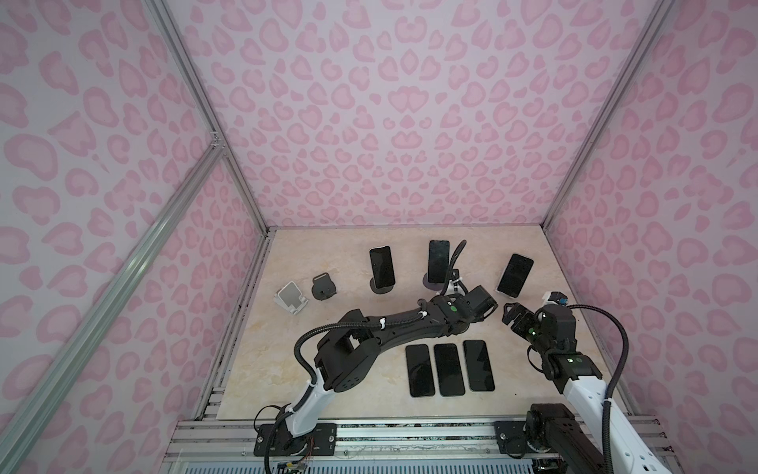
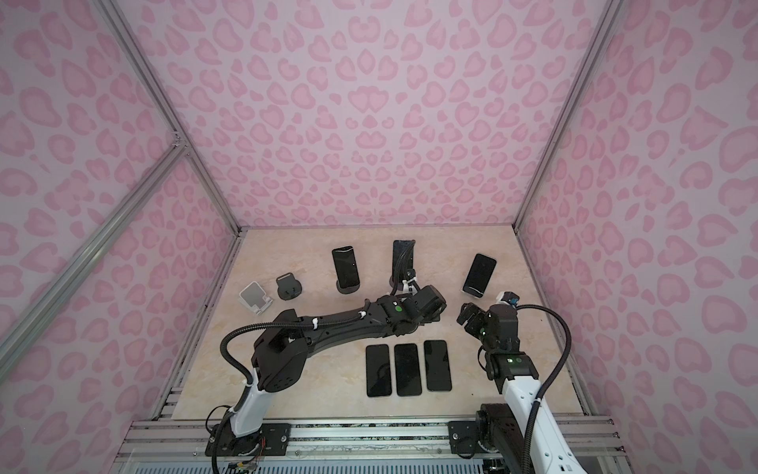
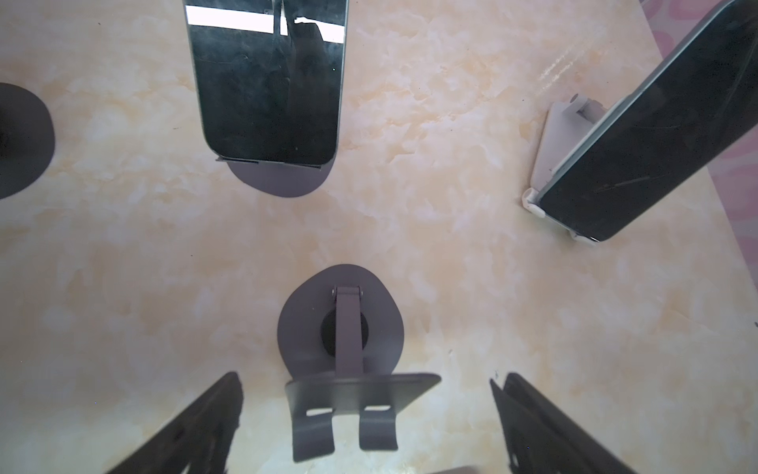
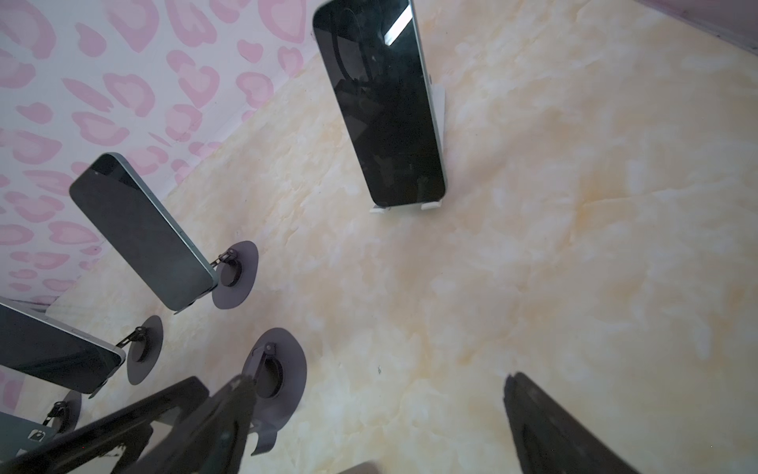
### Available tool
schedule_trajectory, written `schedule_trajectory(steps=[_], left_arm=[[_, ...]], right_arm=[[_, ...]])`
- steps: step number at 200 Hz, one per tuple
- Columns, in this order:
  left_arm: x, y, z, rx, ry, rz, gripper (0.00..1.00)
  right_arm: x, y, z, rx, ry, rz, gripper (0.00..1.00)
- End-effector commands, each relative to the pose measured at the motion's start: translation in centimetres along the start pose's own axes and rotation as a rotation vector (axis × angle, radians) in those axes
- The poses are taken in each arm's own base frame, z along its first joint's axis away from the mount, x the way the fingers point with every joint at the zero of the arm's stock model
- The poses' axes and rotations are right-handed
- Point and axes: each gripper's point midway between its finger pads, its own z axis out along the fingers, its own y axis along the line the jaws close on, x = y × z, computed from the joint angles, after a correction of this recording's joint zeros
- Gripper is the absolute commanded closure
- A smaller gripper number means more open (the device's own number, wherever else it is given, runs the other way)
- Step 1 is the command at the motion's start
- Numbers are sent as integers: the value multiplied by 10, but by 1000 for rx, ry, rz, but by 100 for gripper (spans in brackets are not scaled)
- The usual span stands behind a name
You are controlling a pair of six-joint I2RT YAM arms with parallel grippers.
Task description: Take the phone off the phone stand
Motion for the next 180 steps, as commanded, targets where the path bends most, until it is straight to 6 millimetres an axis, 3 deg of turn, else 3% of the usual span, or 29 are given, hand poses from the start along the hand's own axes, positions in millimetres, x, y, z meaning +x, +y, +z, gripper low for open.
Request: schedule_trajectory(steps=[1, 55, 122, 180], left_arm=[[-1, 10, 7, -73, -19, 58, 3], [3, 18, 16, -139, -20, 134, 12], [1, 12, 25, -143, -39, 173, 36], [2, 26, 17, -158, -40, 195, 47]], right_arm=[[-4, -1, -1, -9, -42, 22, 3], [-2, 0, -2, -50, -80, 58, 6], [-2, -9, -8, -47, -139, 66, 10], [0, -7, -6, -60, -138, 69, 13]])
